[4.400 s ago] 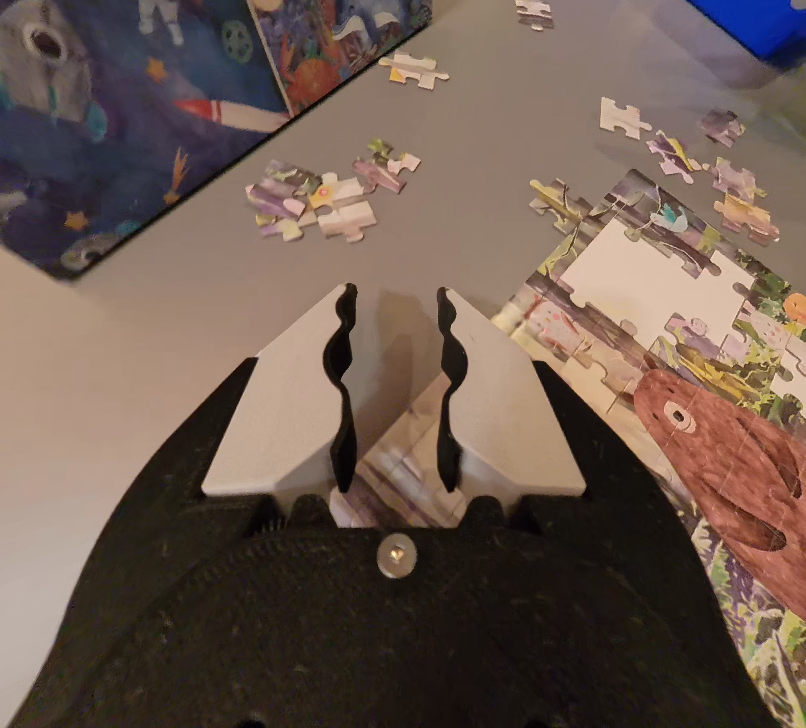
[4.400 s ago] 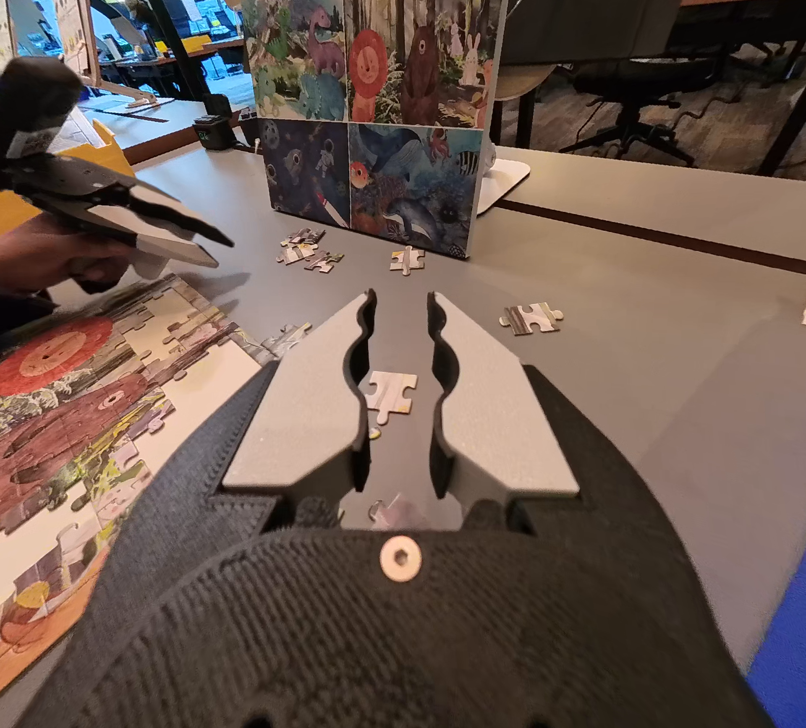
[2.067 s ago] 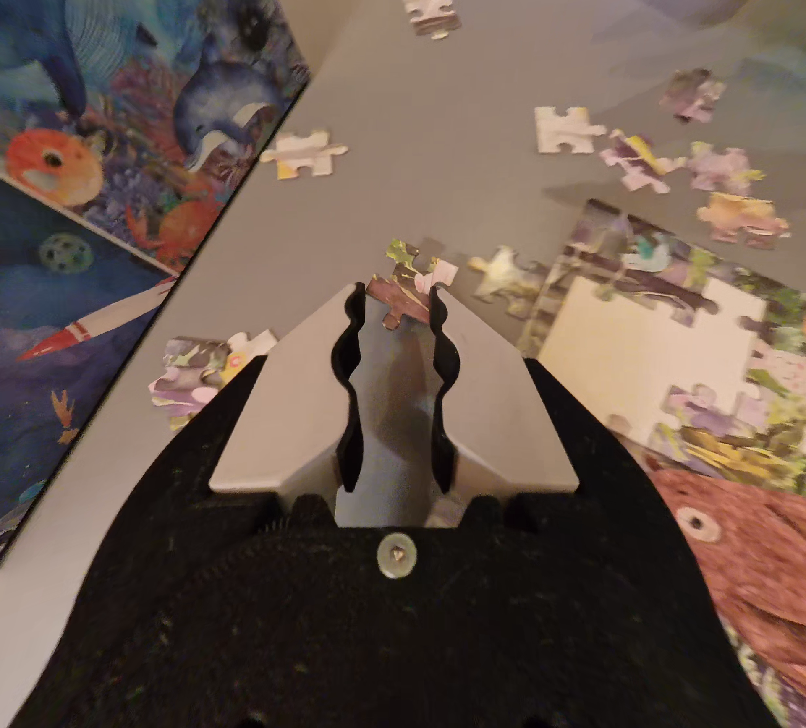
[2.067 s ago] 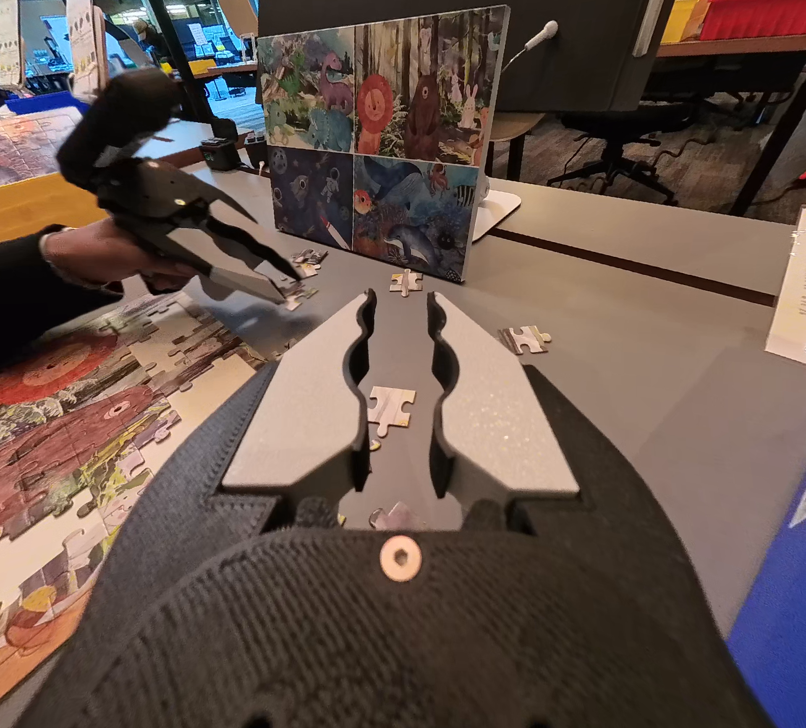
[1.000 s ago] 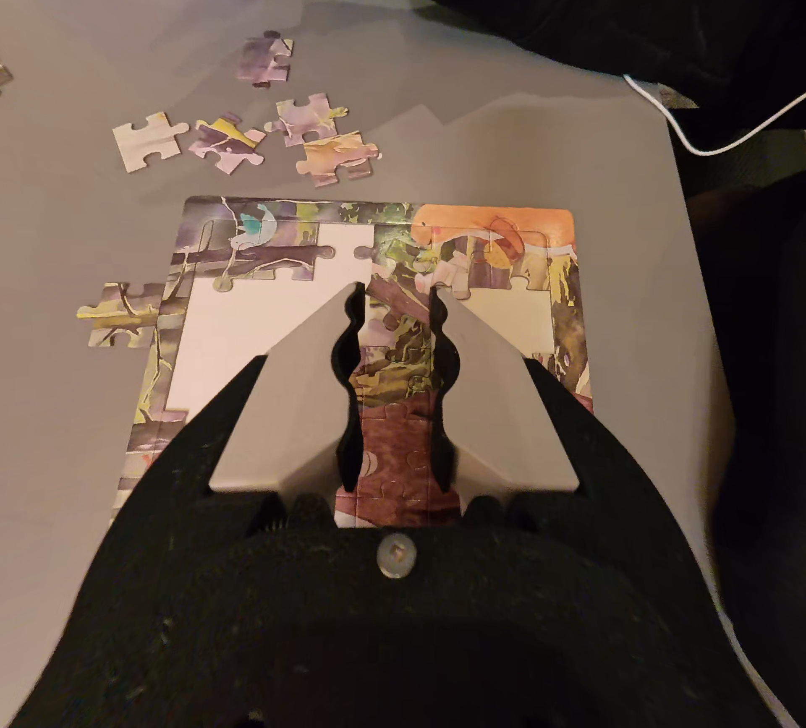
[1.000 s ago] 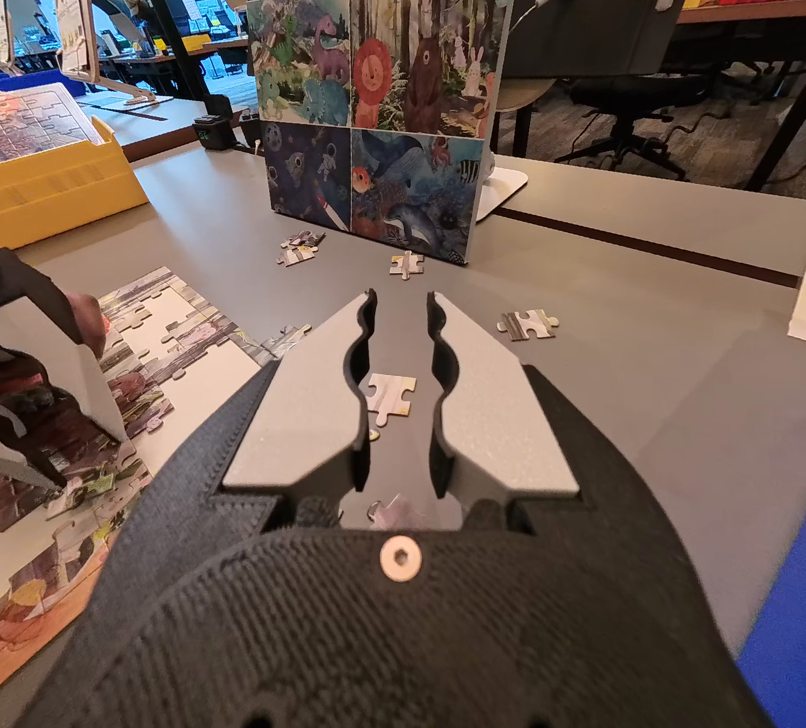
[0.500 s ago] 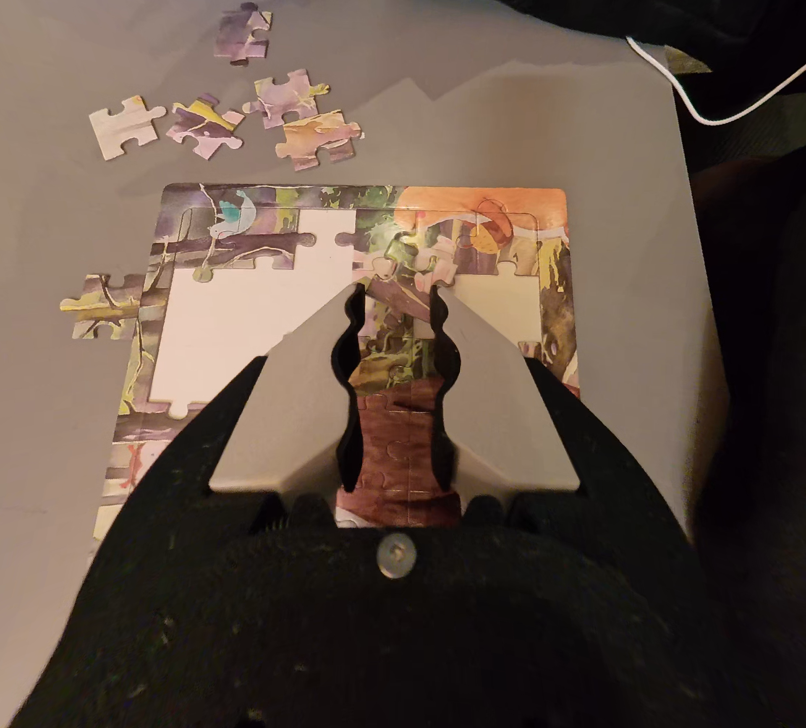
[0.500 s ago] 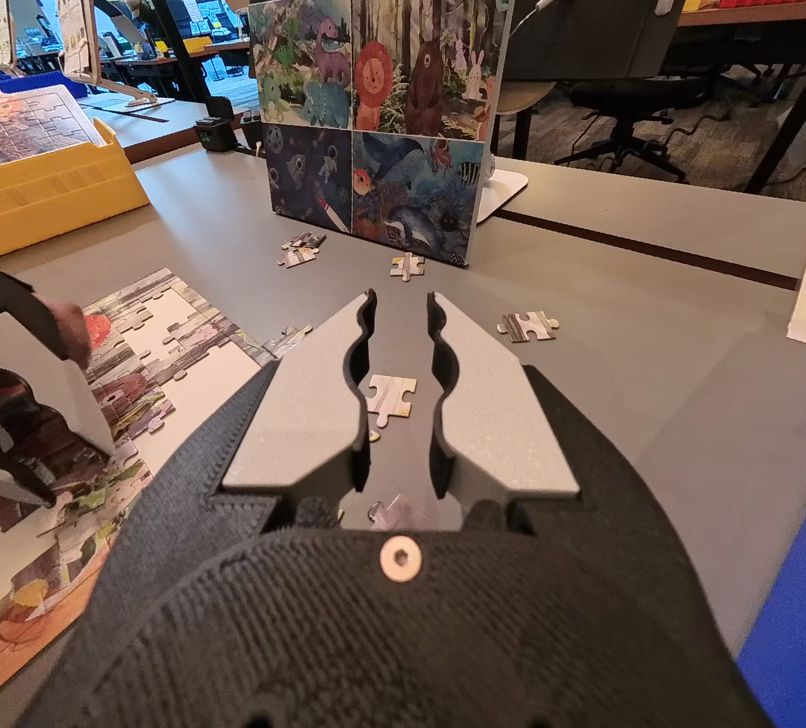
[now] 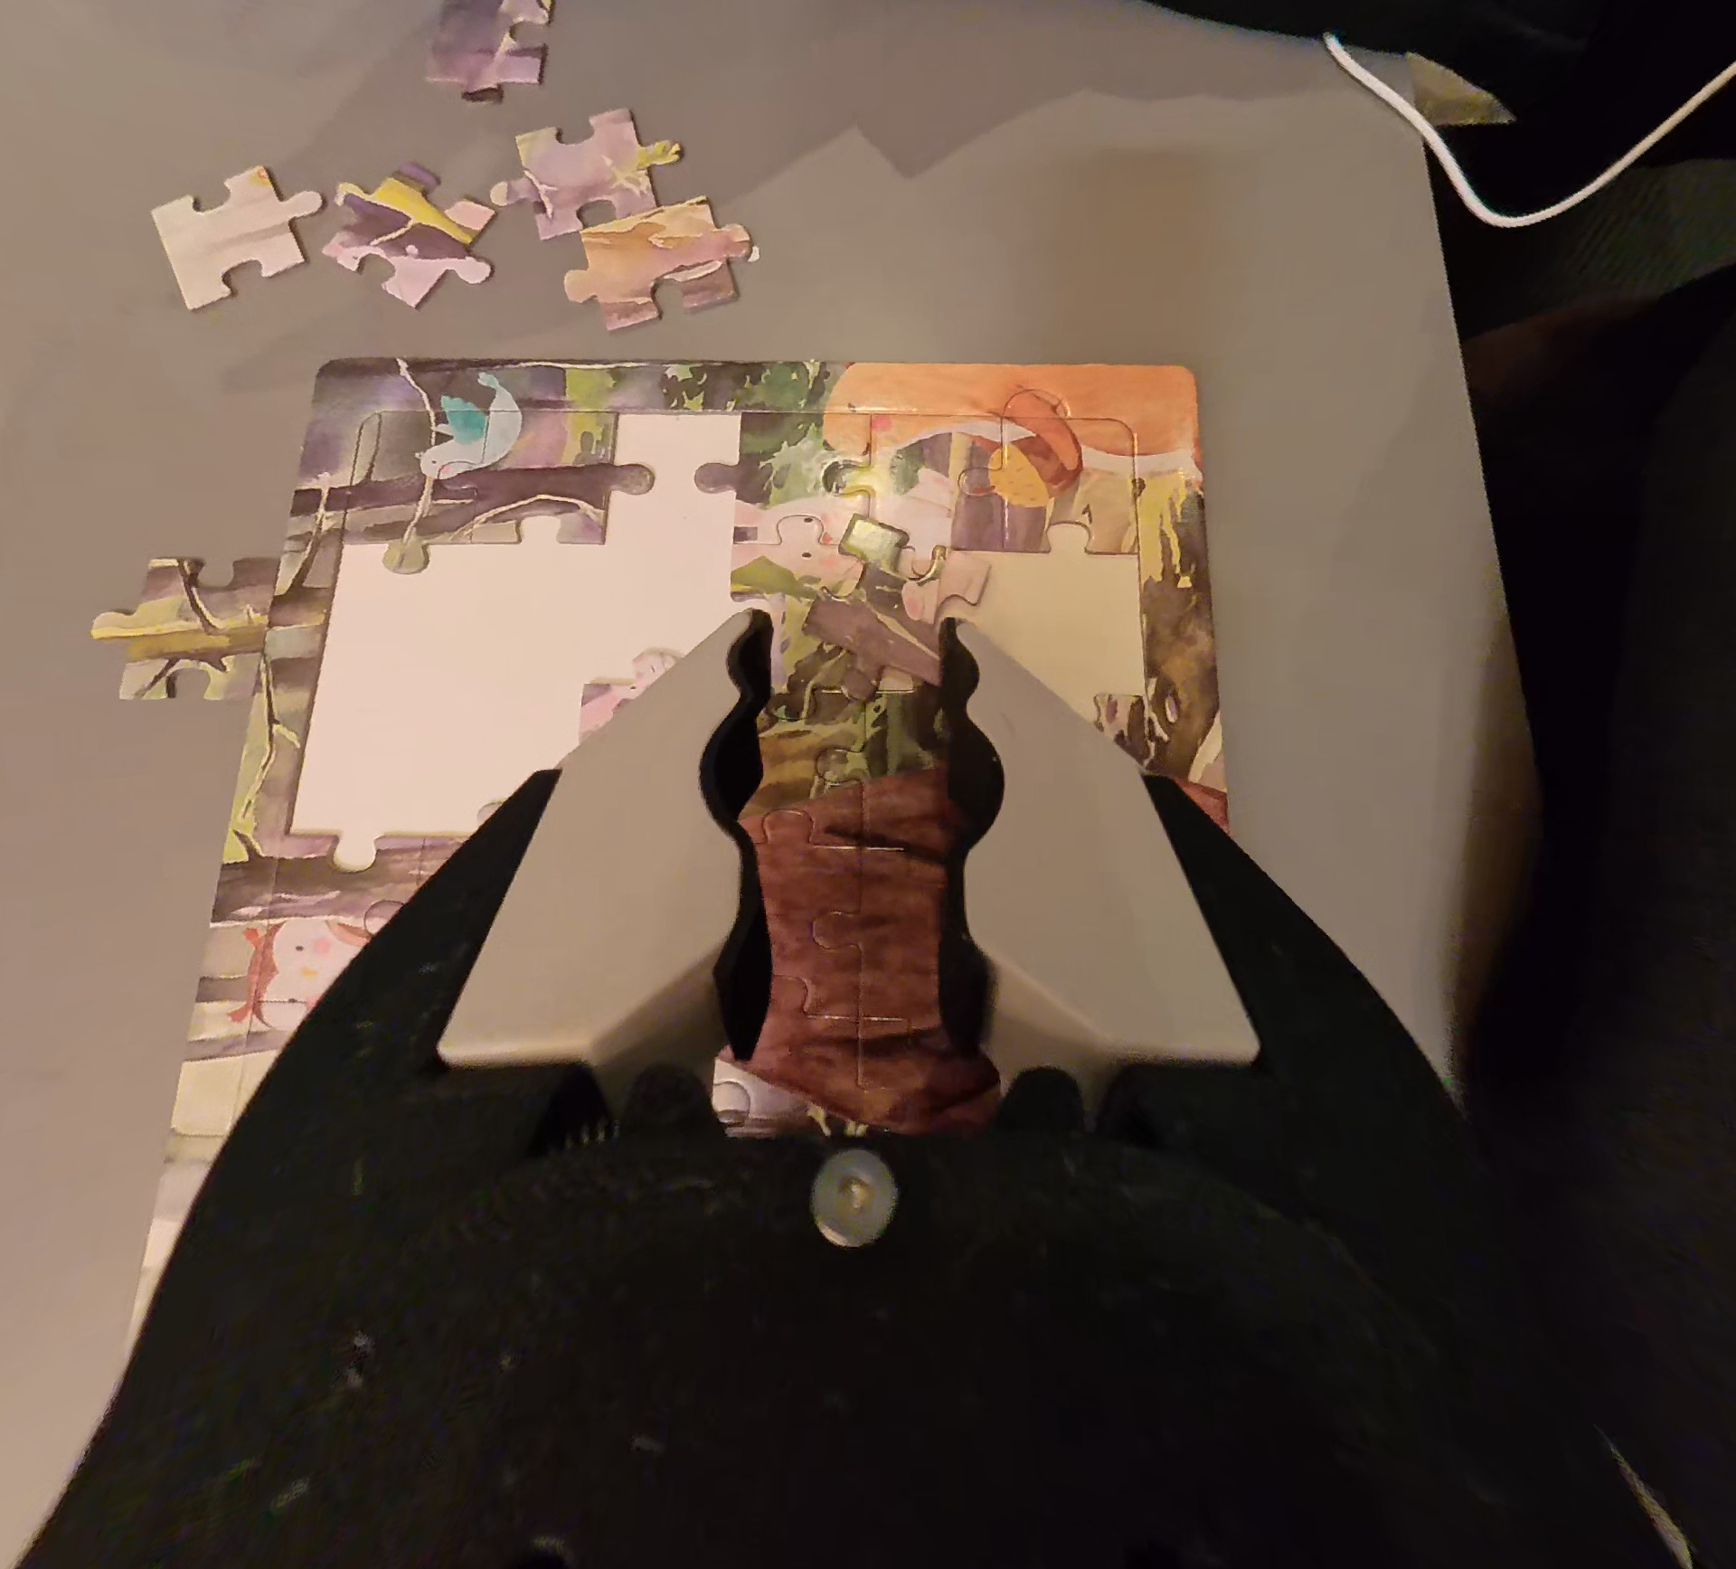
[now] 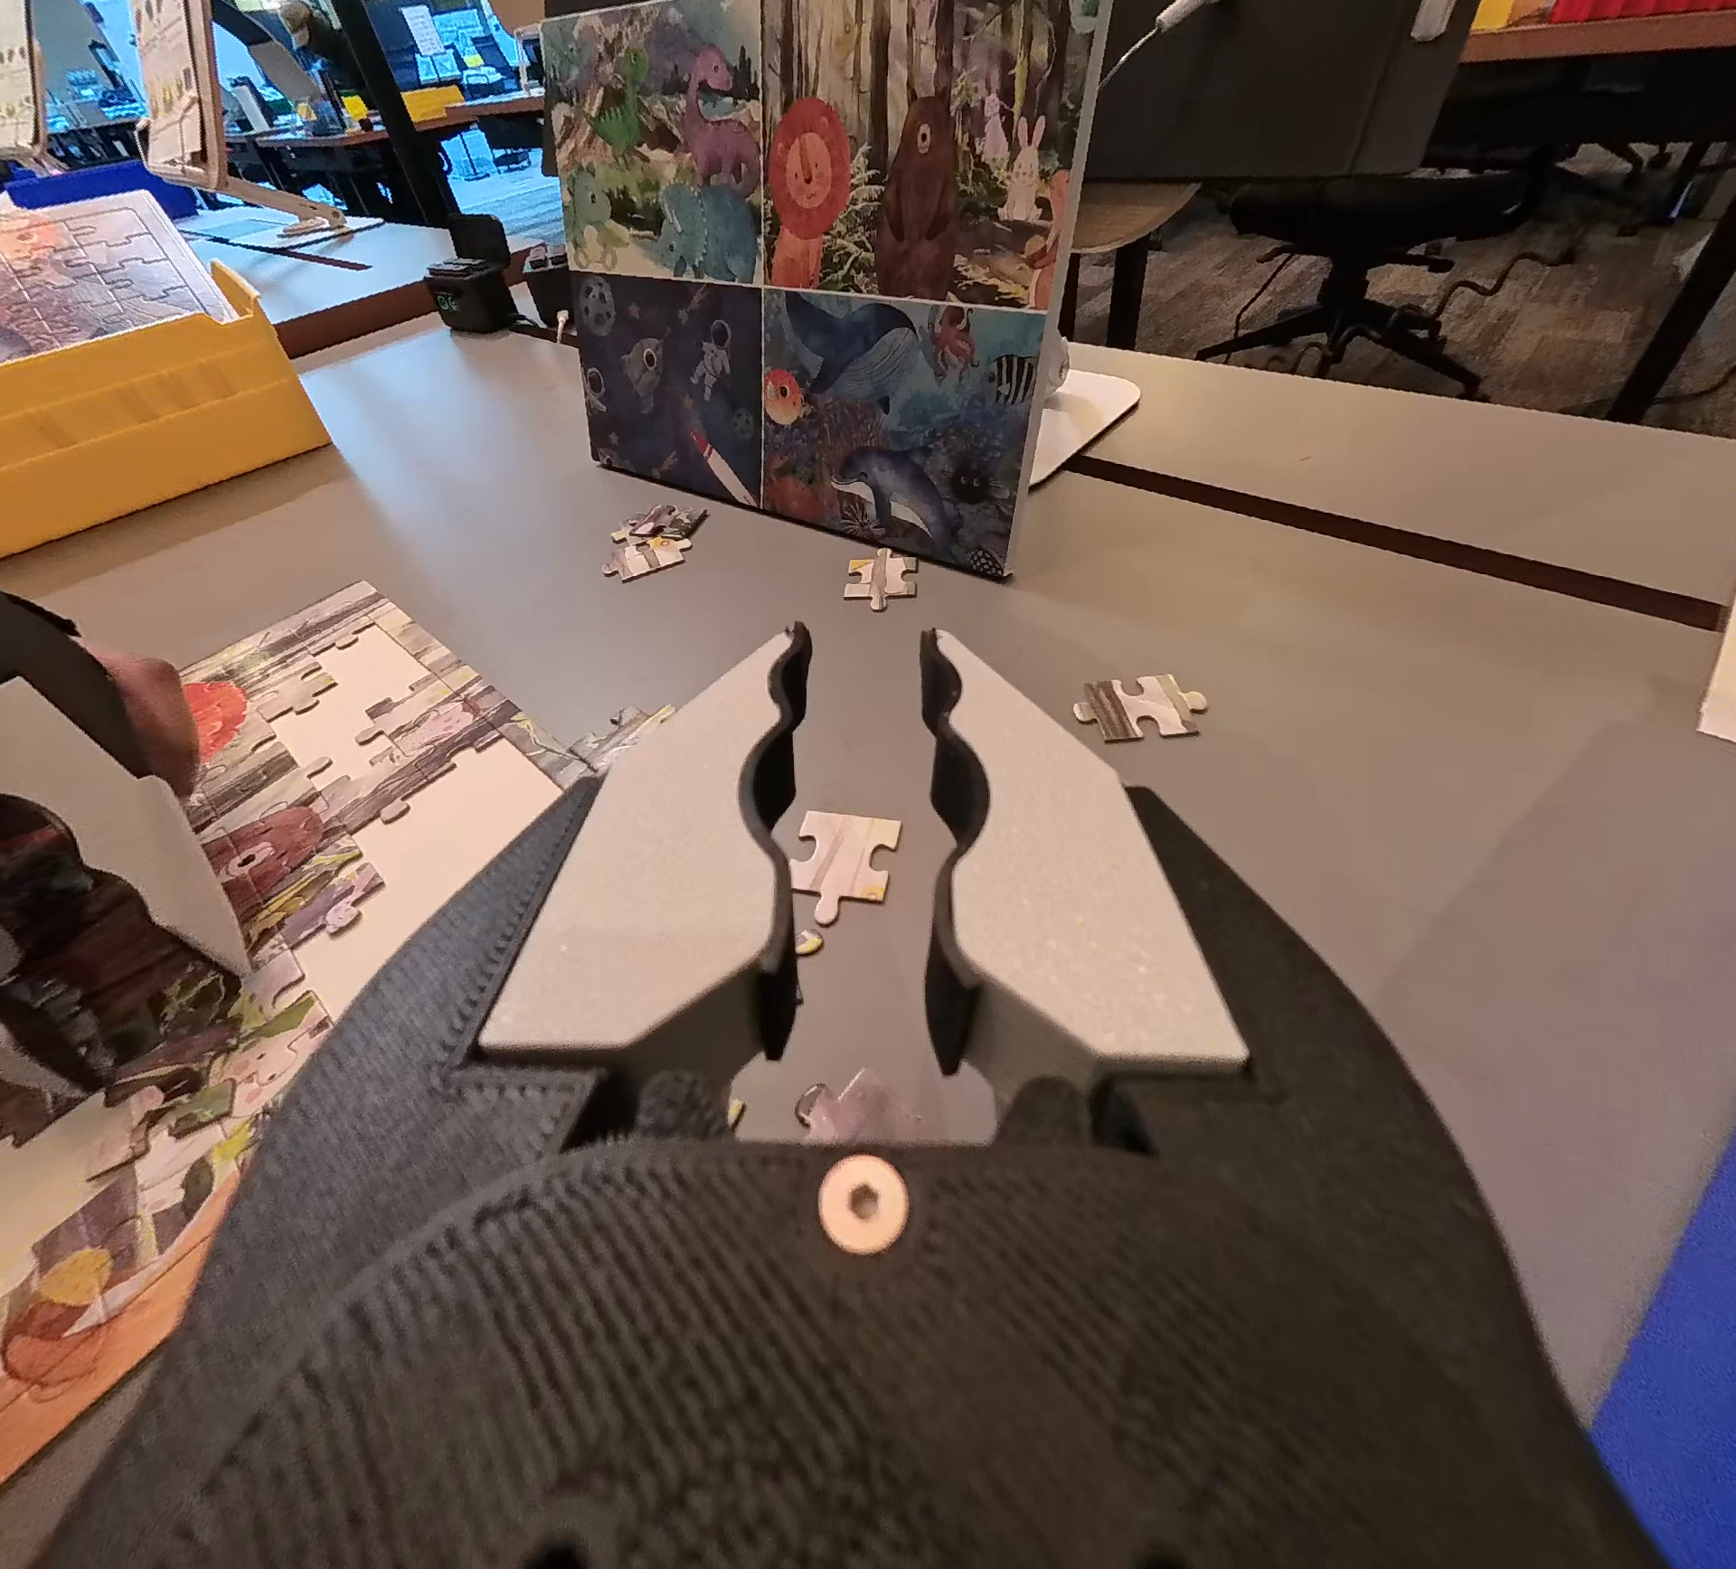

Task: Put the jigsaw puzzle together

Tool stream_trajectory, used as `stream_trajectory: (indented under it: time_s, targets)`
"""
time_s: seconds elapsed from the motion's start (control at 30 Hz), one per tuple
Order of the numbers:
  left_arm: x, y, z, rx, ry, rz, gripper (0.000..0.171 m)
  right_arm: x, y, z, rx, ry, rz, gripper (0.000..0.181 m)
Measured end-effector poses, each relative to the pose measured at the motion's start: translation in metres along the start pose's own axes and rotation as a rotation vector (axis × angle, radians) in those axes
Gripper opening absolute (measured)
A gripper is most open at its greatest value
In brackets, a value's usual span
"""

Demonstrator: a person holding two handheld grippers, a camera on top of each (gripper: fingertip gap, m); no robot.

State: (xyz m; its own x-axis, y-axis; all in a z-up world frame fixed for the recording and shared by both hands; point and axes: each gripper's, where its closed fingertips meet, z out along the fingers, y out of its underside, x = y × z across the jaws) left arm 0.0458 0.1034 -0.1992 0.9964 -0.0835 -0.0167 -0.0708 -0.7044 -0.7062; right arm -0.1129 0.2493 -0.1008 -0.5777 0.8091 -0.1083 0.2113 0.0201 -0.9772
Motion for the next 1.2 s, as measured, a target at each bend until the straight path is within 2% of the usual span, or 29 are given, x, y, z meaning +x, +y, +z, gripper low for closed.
stream_trajectory:
  time_s: [1.2]
  targets:
    - [0.0081,0.0064,0.005,-0.025,0.053,-0.012,0.037,-0.0027,-0.0023,-0.0005,0.004,-0.005,-0.008,0.023]
